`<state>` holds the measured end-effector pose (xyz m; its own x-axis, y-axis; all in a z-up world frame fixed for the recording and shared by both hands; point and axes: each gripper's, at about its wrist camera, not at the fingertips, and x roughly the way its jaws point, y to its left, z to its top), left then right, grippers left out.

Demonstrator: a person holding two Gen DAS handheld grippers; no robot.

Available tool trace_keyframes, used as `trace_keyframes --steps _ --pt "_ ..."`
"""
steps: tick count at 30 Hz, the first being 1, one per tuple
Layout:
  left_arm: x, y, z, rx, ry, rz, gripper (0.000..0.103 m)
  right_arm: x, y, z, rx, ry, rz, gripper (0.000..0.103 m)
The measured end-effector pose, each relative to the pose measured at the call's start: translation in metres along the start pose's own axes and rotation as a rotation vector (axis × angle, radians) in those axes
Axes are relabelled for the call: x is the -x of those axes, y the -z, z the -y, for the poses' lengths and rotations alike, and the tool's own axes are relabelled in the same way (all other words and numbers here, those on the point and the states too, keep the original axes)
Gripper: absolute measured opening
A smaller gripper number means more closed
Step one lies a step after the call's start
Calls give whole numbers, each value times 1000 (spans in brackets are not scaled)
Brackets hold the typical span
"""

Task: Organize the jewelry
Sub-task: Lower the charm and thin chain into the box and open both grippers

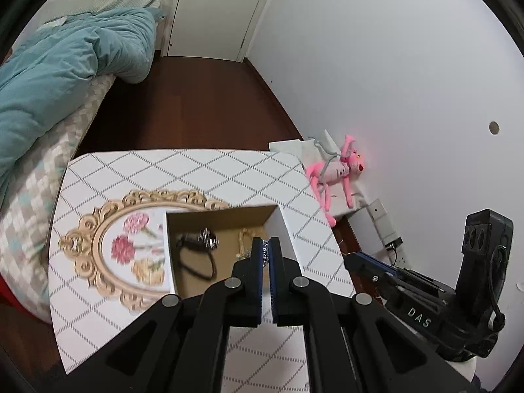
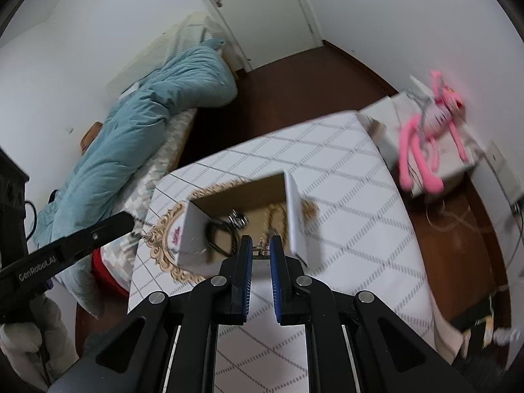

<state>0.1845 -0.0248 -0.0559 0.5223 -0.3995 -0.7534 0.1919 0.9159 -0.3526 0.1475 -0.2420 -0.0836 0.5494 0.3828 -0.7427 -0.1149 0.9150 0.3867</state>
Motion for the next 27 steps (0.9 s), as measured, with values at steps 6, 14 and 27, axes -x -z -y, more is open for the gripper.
trace_keyframes --steps 6,14,27 --pt "-54 -19 -16 29 2 -113 1 -38 -33 -11 45 22 -67 11" --pt "-95 -30 -35 77 -46 -215 3 -95 -51 -12 69 65 -174 11" --pt "-88 -14 -76 116 -329 -208 79 -141 -54 -25 164 146 -329 29"
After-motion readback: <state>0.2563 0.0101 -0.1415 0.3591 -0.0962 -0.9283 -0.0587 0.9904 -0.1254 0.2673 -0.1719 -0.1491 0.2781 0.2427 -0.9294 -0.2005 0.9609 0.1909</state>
